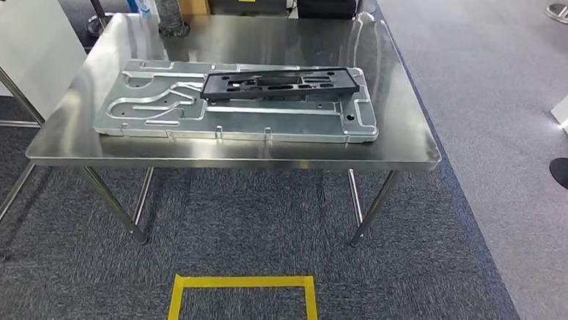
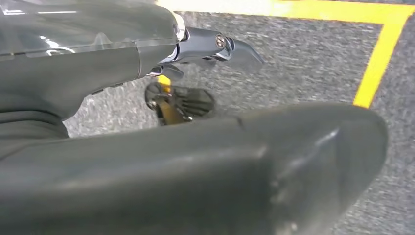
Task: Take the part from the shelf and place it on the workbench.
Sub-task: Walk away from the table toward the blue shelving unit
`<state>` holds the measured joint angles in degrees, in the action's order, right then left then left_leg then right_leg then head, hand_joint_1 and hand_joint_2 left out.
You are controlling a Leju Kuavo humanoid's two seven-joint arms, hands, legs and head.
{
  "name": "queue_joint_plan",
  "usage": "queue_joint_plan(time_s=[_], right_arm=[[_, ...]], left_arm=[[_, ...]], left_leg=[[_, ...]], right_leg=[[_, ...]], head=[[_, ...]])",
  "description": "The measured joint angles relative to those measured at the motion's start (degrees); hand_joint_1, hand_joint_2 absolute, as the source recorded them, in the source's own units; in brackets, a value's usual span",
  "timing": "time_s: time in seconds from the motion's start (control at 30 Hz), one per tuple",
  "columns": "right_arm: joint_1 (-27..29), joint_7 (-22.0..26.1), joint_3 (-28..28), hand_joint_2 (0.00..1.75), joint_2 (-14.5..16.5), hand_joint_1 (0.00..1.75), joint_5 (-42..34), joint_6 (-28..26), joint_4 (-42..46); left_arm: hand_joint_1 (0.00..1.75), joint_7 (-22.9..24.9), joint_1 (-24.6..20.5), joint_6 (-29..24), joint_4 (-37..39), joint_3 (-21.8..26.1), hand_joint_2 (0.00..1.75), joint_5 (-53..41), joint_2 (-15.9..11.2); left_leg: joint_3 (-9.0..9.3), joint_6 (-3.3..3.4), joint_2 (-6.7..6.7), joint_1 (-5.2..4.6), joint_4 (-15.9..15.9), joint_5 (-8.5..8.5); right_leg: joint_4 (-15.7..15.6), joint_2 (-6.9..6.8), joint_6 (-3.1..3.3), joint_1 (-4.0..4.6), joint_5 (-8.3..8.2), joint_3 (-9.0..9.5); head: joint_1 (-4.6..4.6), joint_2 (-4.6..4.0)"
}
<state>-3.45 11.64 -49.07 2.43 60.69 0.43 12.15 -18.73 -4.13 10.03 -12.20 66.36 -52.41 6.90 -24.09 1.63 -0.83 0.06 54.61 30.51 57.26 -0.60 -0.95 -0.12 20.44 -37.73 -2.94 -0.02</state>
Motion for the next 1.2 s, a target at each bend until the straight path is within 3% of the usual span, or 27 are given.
queue_joint_plan(time_s=[0.03,0.07,0.1,0.13,0.17,0.2,0.23,0.3,0.37,0.4,0.43,0.5,0.53,0.57,0.63,0.67,0.7,0.73,0.8,0.87,0.9,0.97,1.03,1.07,1.13,1.17,1.2], right_arm=[[0.05,-0.19,0.08,0.00,0.07,0.00,0.17,0.14,-0.11],[0.08,-0.54,0.20,0.00,0.13,0.00,0.33,0.27,-0.21],[0.10,-1.01,0.34,0.00,0.21,0.00,0.51,0.39,-0.28],[0.12,-1.59,0.47,0.00,0.26,0.00,0.68,0.47,-0.33],[0.12,-2.32,0.56,0.00,0.28,0.00,0.82,0.49,-0.34],[0.12,-3.27,0.62,0.00,0.29,0.00,0.97,0.48,-0.34],[0.14,-4.38,0.65,0.00,0.27,0.00,1.13,0.46,-0.34],[0.18,-6.53,0.67,0.00,0.23,0.00,1.44,0.43,-0.34],[0.14,-7.84,0.68,0.00,0.14,0.00,1.63,0.48,-0.35],[0.12,-8.23,0.68,0.00,0.10,0.00,1.69,0.51,-0.36],[0.13,-8.51,0.68,0.00,0.04,0.00,1.73,0.55,-0.36],[0.25,-9.05,0.68,0.00,0.01,0.00,1.82,0.60,-0.41],[0.28,-9.42,0.68,0.00,-0.05,0.00,1.91,0.69,-0.44],[0.31,-9.73,0.68,0.00,-0.10,0.00,2.03,0.83,-0.47],[0.36,-10.00,0.69,0.00,-0.22,0.00,2.27,1.28,-0.48],[0.40,-9.83,0.70,0.00,-0.25,0.00,2.39,1.52,-0.48],[0.42,-9.41,0.70,0.00,-0.26,0.00,2.51,1.74,-0.48],[0.41,-8.79,0.70,0.00,-0.26,0.00,2.62,1.92,-0.48],[0.37,-7.07,0.72,0.00,-0.25,0.00,2.79,2.24,-0.49],[0.26,-5.59,0.77,0.00,-0.21,0.00,2.87,2.43,-0.50],[0.18,-4.94,0.79,0.00,-0.20,0.00,2.92,2.48,-0.50],[0.07,-3.74,0.84,0.00,-0.19,0.00,3.02,2.54,-0.50],[-0.02,-2.90,0.91,0.00,-0.20,0.00,3.10,2.58,-0.52],[-0.04,-2.72,0.93,0.00,-0.20,0.00,3.11,2.61,-0.54],[-0.11,-2.60,1.00,0.00,-0.18,0.00,3.13,2.64,-0.60],[-0.11,-2.59,1.03,0.00,-0.18,0.00,3.14,2.66,-0.63],[-0.11,-2.59,1.04,0.00,-0.18,0.00,3.15,2.65,-0.65]], left_arm=[[0.00,-0.02,0.04,-0.04,0.04,-0.07,0.00,-0.03,0.09],[0.00,-0.07,0.04,-0.09,0.07,-0.11,0.00,-0.09,0.16],[0.00,-0.13,0.04,-0.14,0.07,-0.14,0.00,-0.16,0.16],[0.00,-0.19,0.04,-0.14,0.07,-0.16,0.00,-0.23,0.16],[0.00,-0.22,0.04,-0.12,0.07,-0.18,0.00,-0.32,0.16],[0.00,-0.24,0.04,-0.07,0.07,-0.19,0.00,-0.42,0.16],[0.00,-0.24,0.03,0.02,0.07,-0.20,0.00,-0.58,0.16],[0.00,-0.23,0.02,0.22,0.07,-0.21,0.00,-0.85,0.16],[0.00,-0.23,-0.02,0.37,0.07,-0.22,0.00,-0.93,0.16],[0.00,-0.23,-0.04,0.40,0.07,-0.22,0.00,-0.94,0.16],[0.00,-0.23,-0.06,0.42,0.07,-0.22,0.00,-0.94,0.15],[0.00,-0.26,0.01,0.43,0.07,-0.22,0.00,-0.91,0.10],[0.00,-0.32,0.11,0.46,0.07,-0.22,0.00,-0.86,0.08],[0.00,-0.41,0.19,0.49,0.07,-0.22,0.00,-0.78,0.05],[0.00,-0.61,0.28,0.55,0.07,-0.22,0.00,-0.61,0.05],[0.00,-0.70,0.28,0.55,0.07,-0.22,0.00,-0.55,0.05],[0.00,-0.77,0.28,0.54,0.07,-0.22,0.00,-0.53,0.05],[0.00,-0.83,0.26,0.50,0.07,-0.22,0.00,-0.54,0.05],[0.00,-0.93,0.16,0.41,0.07,-0.21,0.00,-0.63,0.03],[0.00,-0.99,-0.07,0.34,0.07,-0.21,0.00,-0.79,-0.02],[0.00,-1.01,-0.16,0.28,0.07,-0.21,0.00,-0.86,-0.03],[0.00,-0.99,-0.14,0.11,0.07,-0.22,0.00,-0.92,-0.03],[0.00,-0.96,-0.11,-0.09,0.08,-0.21,0.00,-0.94,-0.02],[0.00,-0.96,-0.13,-0.17,0.09,-0.20,0.00,-0.94,-0.02],[0.00,-0.97,-0.18,-0.26,0.09,-0.20,0.00,-0.93,-0.03],[0.00,-0.97,-0.16,-0.28,0.09,-0.20,0.00,-0.92,-0.04],[0.00,-0.97,-0.16,-0.30,0.09,-0.20,0.00,-0.92,-0.04]], left_leg=[[-0.75,0.42,-0.12,0.09,-0.14,-0.88],[-1.69,0.73,-0.22,0.16,-0.20,-1.76],[-2.73,0.93,-0.20,0.12,-0.17,-2.58],[-3.78,0.94,-0.22,0.07,-0.06,-3.35],[-4.87,0.86,-0.27,0.04,0.11,-4.08],[-5.99,0.74,-0.33,0.04,0.40,-4.76],[-7.12,0.57,-0.39,0.06,0.78,-5.35],[-9.11,0.18,-0.43,0.09,1.68,-6.31],[-10.42,-0.39,-0.43,-0.04,2.56,-7.09],[-10.81,-0.73,-0.46,-0.07,2.80,-7.55],[-11.10,-1.11,-0.49,-0.08,2.91,-8.07],[-11.71,-1.84,-0.37,0.10,3.09,-8.26],[-12.30,-2.18,-0.18,0.19,4.23,-6.82],[-13.14,-2.48,0.02,0.31,6.44,-4.35],[-15.07,-2.93,0.27,0.47,13.78,1.58],[-15.63,-3.07,0.28,0.53,17.23,3.10],[-15.48,-3.12,0.29,0.56,19.35,3.16],[-14.47,-3.09,0.29,0.57,19.59,2.03],[-9.35,-2.78,0.34,0.56,13.99,-0.97],[-3.30,-2.16,0.43,0.35,5.14,-0.95],[-1.60,-1.79,0.48,0.20,2.23,-0.32],[-1.20,-0.95,0.46,0.06,0.35,-0.13],[-2.09,0.00,0.23,0.21,0.15,-1.22],[-2.65,0.46,0.13,0.30,0.02,-1.83],[-4.04,1.00,0.06,0.17,0.16,-2.91],[-4.84,1.05,0.06,0.07,0.34,-3.43],[-5.69,1.03,0.06,-0.02,0.59,-3.91]], right_leg=[[1.41,0.15,-0.27,-0.08,2.12,-0.51],[4.14,0.30,-0.50,-0.26,5.46,-1.21],[7.76,0.36,-0.75,-0.34,9.09,-1.92],[11.64,0.37,-0.96,-0.46,11.59,-2.42],[14.90,0.37,-1.17,-0.57,12.61,-2.55],[16.54,0.37,-1.31,-0.66,11.87,-1.94],[16.33,0.36,-1.37,-0.75,10.20,-0.46],[10.33,0.36,-1.25,-0.86,7.89,5.28],[1.70,0.39,-0.72,-0.69,9.41,11.36],[-0.97,0.42,-0.38,-0.53,10.39,12.93],[-2.27,0.45,0.02,-0.39,10.74,13.32],[-2.35,0.32,0.91,-0.42,9.87,12.36],[-2.40,0.20,1.39,-0.50,9.21,11.74],[-2.43,0.08,1.77,-0.55,8.54,11.01],[-2.27,-0.03,2.17,-0.41,7.27,9.31],[-2.11,-0.05,2.20,-0.32,6.66,8.39],[-1.88,-0.05,2.16,-0.25,6.05,7.39],[-1.63,-0.04,2.08,-0.21,5.50,6.40],[-1.05,0.03,1.76,-0.19,4.46,4.60],[-0.54,0.02,1.22,-0.06,3.56,3.41],[-0.44,-0.03,0.89,-0.04,3.08,3.08],[-0.60,-0.07,0.19,-0.03,2.12,2.70],[0.31,0.13,-0.47,-0.15,3.45,2.10],[2.19,0.23,-0.76,-0.21,5.55,1.43],[9.30,0.33,-1.20,-0.44,11.19,-0.60],[13.06,0.34,-1.37,-0.53,13.01,-1.44],[15.57,0.34,-1.46,-0.58,13.55,-1.64]], head=[[0.01,0.00],[0.01,0.00],[0.02,0.00],[0.02,0.00],[0.02,0.00],[0.01,0.00],[0.01,0.00],[0.01,0.00],[0.00,0.00],[0.00,0.00],[-0.01,0.00],[0.00,0.00],[-0.01,0.00],[-0.01,0.00],[-0.01,0.00],[-0.01,0.00],[-0.01,0.00],[-0.01,0.00],[-0.01,0.00],[-0.01,0.00],[-0.01,0.00],[0.00,0.00],[0.01,0.00],[0.01,0.00],[0.01,0.00],[0.01,0.00],[0.01,0.00]])
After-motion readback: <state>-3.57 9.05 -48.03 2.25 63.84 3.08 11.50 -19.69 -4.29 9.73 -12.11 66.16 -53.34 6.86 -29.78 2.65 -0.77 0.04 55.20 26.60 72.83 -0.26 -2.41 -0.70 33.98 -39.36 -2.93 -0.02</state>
